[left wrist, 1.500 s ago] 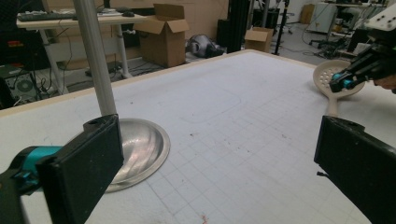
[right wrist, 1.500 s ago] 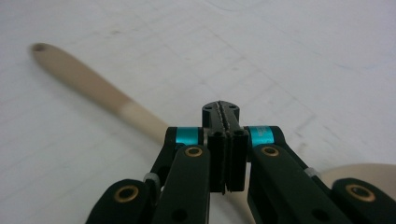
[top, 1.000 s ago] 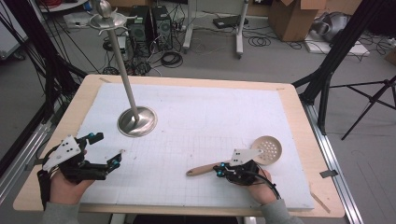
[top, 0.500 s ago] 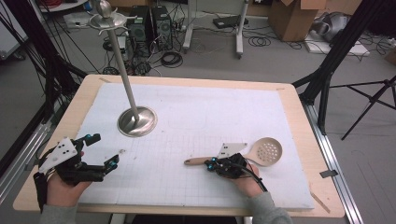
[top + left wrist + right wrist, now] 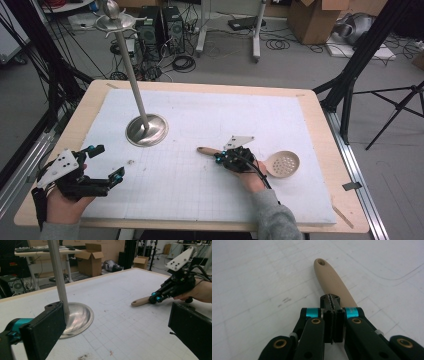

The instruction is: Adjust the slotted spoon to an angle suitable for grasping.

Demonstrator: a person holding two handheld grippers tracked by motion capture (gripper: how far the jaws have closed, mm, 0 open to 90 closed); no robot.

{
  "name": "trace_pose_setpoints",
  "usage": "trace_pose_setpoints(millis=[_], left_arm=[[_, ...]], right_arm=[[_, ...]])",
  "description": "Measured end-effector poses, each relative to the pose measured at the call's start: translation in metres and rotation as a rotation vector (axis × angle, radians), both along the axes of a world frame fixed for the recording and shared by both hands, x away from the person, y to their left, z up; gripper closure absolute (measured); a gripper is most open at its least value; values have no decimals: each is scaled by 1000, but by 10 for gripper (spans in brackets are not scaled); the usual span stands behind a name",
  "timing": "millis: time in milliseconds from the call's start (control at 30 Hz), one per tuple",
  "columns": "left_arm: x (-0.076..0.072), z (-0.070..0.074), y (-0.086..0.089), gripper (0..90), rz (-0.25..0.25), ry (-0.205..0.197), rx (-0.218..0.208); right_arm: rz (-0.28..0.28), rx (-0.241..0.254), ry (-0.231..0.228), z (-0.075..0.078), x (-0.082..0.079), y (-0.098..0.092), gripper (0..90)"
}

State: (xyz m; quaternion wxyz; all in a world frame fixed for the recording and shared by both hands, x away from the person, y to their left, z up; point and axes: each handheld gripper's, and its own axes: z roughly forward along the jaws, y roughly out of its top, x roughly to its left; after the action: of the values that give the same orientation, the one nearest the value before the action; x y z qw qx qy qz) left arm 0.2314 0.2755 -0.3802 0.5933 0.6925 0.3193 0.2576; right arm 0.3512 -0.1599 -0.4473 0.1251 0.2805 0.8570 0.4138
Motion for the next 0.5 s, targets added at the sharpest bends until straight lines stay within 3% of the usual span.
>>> trace_pose_setpoints(millis=[500], left_arm=[[-5, -1, 4, 18, 12, 0, 0]], right_arm=[[-118, -13, -5, 0, 34, 1, 900]])
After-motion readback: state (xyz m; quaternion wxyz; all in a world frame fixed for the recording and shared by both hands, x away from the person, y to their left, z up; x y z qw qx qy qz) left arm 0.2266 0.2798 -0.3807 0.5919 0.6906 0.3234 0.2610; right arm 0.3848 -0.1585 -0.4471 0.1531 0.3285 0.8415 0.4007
